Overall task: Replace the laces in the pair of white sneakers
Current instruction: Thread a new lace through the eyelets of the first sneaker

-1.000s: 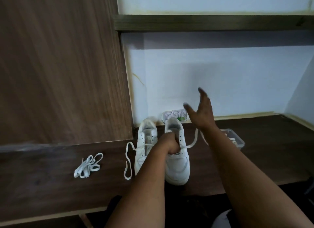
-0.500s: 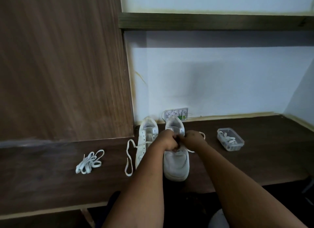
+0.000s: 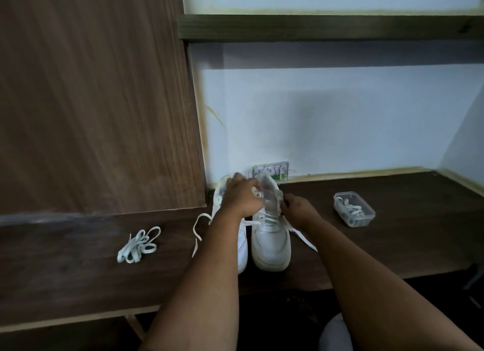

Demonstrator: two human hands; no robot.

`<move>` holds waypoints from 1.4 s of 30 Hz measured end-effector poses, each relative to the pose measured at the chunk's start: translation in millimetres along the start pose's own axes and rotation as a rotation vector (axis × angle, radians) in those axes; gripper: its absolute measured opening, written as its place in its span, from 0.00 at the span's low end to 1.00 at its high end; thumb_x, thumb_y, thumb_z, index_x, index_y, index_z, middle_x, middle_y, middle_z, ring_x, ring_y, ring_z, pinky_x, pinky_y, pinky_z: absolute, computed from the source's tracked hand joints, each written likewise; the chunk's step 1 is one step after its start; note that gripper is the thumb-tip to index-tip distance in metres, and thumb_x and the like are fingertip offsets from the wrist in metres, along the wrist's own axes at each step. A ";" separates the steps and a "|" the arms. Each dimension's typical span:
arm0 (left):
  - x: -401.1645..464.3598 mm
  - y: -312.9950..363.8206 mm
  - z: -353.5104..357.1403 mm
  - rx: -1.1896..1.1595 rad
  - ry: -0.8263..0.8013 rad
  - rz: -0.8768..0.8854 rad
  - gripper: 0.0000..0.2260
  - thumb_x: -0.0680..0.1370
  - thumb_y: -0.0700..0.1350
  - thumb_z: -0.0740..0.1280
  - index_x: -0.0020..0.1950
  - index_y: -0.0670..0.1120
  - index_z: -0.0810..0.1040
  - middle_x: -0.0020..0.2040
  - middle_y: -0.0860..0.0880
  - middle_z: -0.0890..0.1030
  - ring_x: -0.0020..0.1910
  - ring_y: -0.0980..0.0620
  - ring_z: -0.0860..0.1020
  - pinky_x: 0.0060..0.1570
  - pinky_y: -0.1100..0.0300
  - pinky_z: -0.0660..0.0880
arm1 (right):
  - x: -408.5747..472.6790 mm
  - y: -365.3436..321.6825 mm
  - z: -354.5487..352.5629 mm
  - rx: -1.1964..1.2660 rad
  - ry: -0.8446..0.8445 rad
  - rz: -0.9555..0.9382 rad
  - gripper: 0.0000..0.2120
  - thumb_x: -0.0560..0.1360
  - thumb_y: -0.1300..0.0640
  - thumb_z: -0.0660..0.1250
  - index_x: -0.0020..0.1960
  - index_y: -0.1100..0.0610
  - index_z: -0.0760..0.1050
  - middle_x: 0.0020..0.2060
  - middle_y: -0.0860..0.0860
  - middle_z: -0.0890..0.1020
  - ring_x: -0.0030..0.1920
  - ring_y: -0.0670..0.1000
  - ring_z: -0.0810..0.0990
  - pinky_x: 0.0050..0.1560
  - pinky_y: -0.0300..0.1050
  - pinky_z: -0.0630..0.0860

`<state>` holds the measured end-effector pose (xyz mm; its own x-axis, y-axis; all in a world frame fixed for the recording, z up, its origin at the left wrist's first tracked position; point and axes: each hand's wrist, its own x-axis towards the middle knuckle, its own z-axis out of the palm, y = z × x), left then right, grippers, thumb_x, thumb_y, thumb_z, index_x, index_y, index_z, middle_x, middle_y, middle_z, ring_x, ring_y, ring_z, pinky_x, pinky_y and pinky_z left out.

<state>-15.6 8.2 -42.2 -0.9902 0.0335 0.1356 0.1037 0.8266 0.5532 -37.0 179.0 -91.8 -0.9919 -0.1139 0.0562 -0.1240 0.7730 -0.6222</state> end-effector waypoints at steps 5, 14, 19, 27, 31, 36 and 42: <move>0.8 16.7 40.7 0.350 -0.127 0.182 0.14 0.76 0.48 0.67 0.61 0.51 0.79 0.70 0.43 0.65 0.69 0.41 0.60 0.62 0.47 0.69 | 2.3 1.2 3.2 0.002 0.041 -0.014 0.15 0.81 0.48 0.56 0.44 0.56 0.74 0.42 0.57 0.81 0.43 0.55 0.77 0.40 0.44 0.67; -0.2 23.5 0.7 -0.564 -0.101 -0.021 0.09 0.77 0.40 0.63 0.42 0.45 0.82 0.46 0.48 0.82 0.46 0.51 0.77 0.48 0.57 0.74 | 8.9 7.9 -0.4 0.059 0.055 0.003 0.12 0.79 0.53 0.60 0.41 0.57 0.78 0.37 0.53 0.80 0.39 0.51 0.76 0.40 0.42 0.69; -0.8 -5.6 -45.4 -1.338 -0.018 -0.236 0.09 0.72 0.41 0.57 0.39 0.41 0.76 0.27 0.50 0.76 0.27 0.53 0.71 0.32 0.58 0.62 | 11.4 10.3 -1.6 0.066 0.049 0.000 0.11 0.79 0.54 0.61 0.39 0.54 0.76 0.35 0.49 0.79 0.39 0.50 0.77 0.37 0.40 0.66; 1.5 15.9 8.7 0.232 0.089 0.076 0.13 0.74 0.60 0.68 0.48 0.52 0.83 0.59 0.48 0.74 0.63 0.46 0.68 0.56 0.53 0.70 | 11.0 0.1 2.3 0.027 0.000 -0.069 0.12 0.78 0.55 0.62 0.40 0.56 0.79 0.34 0.49 0.79 0.36 0.47 0.76 0.34 0.39 0.67; 1.6 16.9 38.9 0.393 -0.155 0.135 0.13 0.76 0.50 0.66 0.60 0.49 0.79 0.68 0.44 0.69 0.69 0.41 0.64 0.60 0.49 0.70 | 11.8 2.8 3.9 0.014 0.011 -0.058 0.12 0.78 0.55 0.62 0.39 0.58 0.78 0.36 0.52 0.80 0.39 0.51 0.77 0.38 0.42 0.67; 9.3 8.5 33.4 0.077 -0.211 0.045 0.08 0.77 0.45 0.66 0.50 0.45 0.83 0.60 0.48 0.77 0.62 0.45 0.71 0.62 0.51 0.69 | 12.3 4.3 1.6 0.053 0.013 -0.035 0.12 0.78 0.54 0.62 0.42 0.58 0.80 0.40 0.54 0.84 0.40 0.51 0.79 0.40 0.41 0.69; -2.9 11.7 -61.5 -1.870 -0.186 0.236 0.06 0.61 0.41 0.76 0.34 0.43 0.80 0.40 0.49 0.79 0.35 0.55 0.74 0.30 0.63 0.70 | 16.5 4.9 0.2 0.041 -0.003 -0.021 0.11 0.79 0.55 0.62 0.43 0.57 0.80 0.37 0.51 0.81 0.32 0.44 0.73 0.33 0.39 0.67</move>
<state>-5.7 -16.8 14.4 -0.9256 0.1965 0.3236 0.0479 -0.7870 0.6150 -53.9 180.8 -94.1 -0.9890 -0.1317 0.0669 -0.1433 0.7444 -0.6522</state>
